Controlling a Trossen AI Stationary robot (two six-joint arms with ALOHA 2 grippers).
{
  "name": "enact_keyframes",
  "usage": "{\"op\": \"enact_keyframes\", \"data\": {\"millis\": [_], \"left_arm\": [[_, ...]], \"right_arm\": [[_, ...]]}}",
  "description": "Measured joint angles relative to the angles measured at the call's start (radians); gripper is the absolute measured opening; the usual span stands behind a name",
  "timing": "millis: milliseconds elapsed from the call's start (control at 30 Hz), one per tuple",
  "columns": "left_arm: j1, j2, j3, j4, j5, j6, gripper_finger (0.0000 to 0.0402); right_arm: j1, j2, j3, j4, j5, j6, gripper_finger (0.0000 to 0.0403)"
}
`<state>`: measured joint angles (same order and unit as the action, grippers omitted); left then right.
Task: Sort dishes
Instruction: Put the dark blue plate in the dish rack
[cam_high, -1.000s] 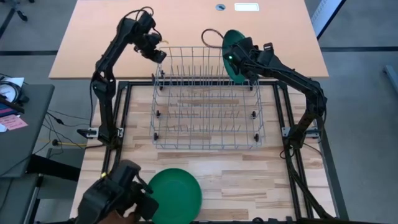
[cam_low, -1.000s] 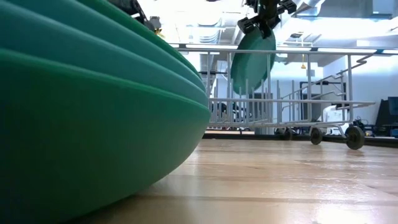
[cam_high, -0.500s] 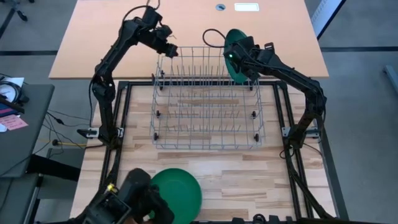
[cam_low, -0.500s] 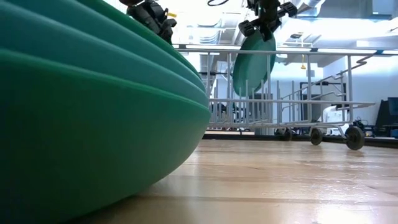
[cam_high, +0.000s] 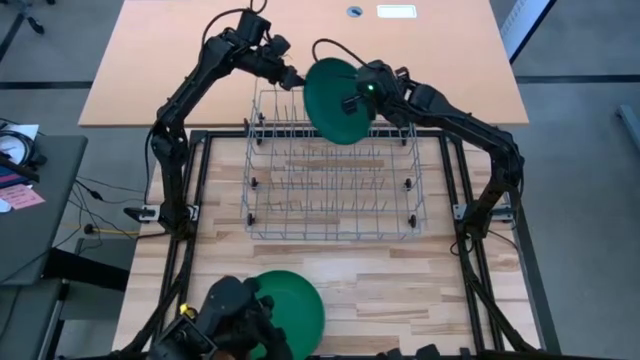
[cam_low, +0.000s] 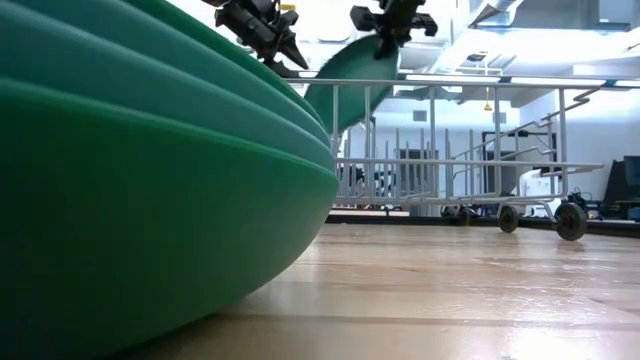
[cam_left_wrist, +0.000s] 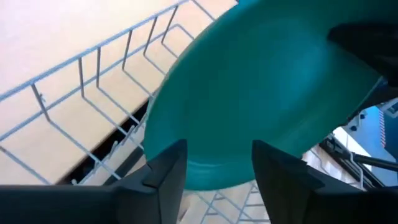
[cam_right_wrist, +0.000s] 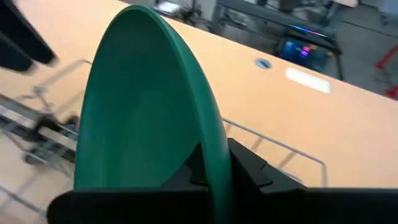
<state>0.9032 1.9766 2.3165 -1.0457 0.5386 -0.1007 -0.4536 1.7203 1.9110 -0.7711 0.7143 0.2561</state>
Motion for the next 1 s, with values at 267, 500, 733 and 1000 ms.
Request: {"op": "enact_keyframes", "data": {"millis": [267,500,733,1000], "left_arm": [[0.046,-0.005,0.000,-0.072,-0.120,0.021,0.0205],[0.060,-0.039,0.000,-0.055,-0.131,0.117,0.0182],[0.056,-0.041,0.000,-0.048,-0.111,0.153,0.0106],[0.043,-0.041,0.000,-0.041,-0.110,0.165,0.0058]], "right_arm": [[0.001,0.000,0.000,0.104,-0.109,-0.004,0.0031],[0.001,0.000,0.000,0.130,-0.117,-0.003,0.0031],[0.000,0.000,0.000,0.165,-0.116,-0.003,0.0031],[0.000,0.000,0.000,0.179,-0.116,-0.002,0.0032]]}}
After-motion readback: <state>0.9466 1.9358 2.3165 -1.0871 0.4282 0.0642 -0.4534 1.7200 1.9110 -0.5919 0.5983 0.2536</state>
